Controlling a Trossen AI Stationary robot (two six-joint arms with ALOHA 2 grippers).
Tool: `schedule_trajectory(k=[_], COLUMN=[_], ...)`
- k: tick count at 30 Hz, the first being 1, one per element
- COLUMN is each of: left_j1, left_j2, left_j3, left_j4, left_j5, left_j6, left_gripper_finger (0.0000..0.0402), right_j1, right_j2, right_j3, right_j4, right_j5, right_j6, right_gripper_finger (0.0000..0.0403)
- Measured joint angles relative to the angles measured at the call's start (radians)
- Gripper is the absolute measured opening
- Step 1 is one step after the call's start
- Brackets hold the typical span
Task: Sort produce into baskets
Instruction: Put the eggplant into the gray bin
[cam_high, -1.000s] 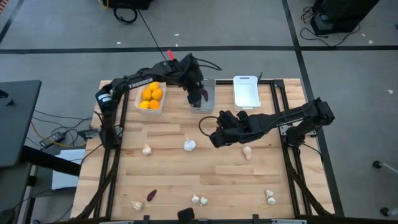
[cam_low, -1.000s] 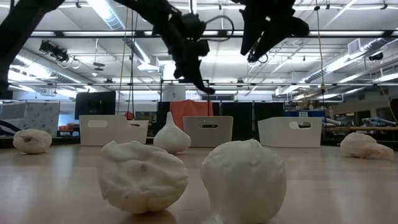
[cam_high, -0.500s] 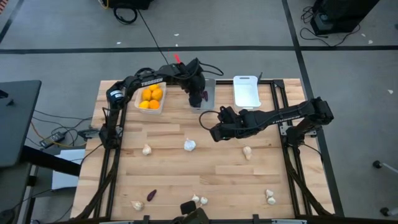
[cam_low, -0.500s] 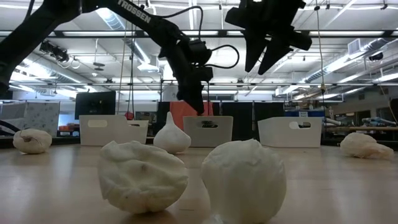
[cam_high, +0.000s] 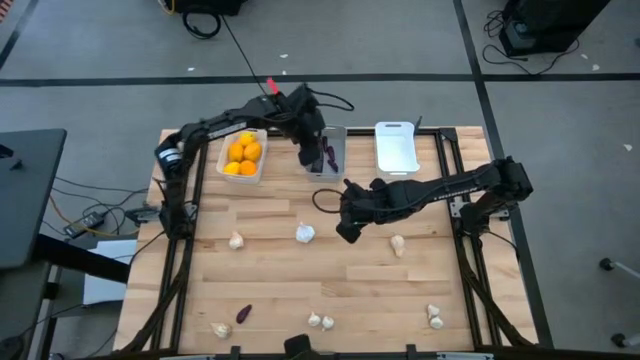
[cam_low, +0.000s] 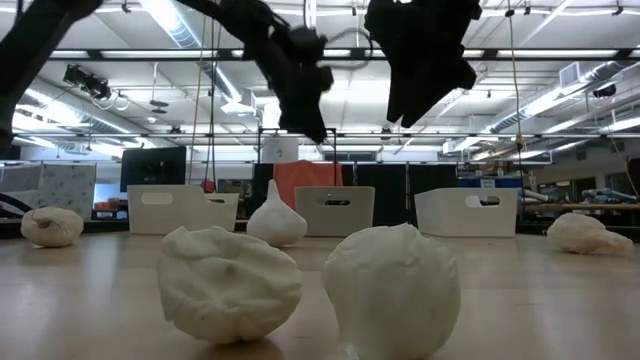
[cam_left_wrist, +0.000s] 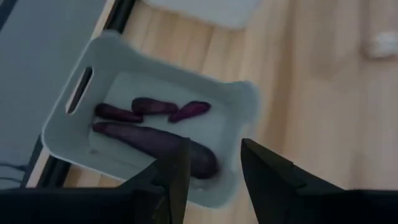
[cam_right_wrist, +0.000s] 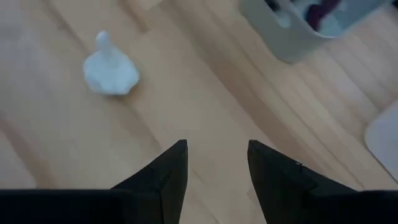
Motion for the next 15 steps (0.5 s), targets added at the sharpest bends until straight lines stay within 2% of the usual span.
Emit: schedule_trajectory(k=[7, 15], left_j1=[-0.097, -0.365], left_j2=[-0.151, -0.326], left_j3=[-0.027, -0.248], left_j4=[-0.104, -0.083], left_j5=[-0.012, -0.172], left_j6=[-0.076, -0.335], left_gripper_finger=[0.0145, 0.0145], right_j1=[0.002, 0.070], right_j2=[-0.001, -0.002], right_j3=[-0.060, -0.074], right_j4=[0.053, 0.037], right_j5=[0.030, 0.007], right_j6=[0.013, 0.002], right_gripper_finger=[0.0177, 0.0177])
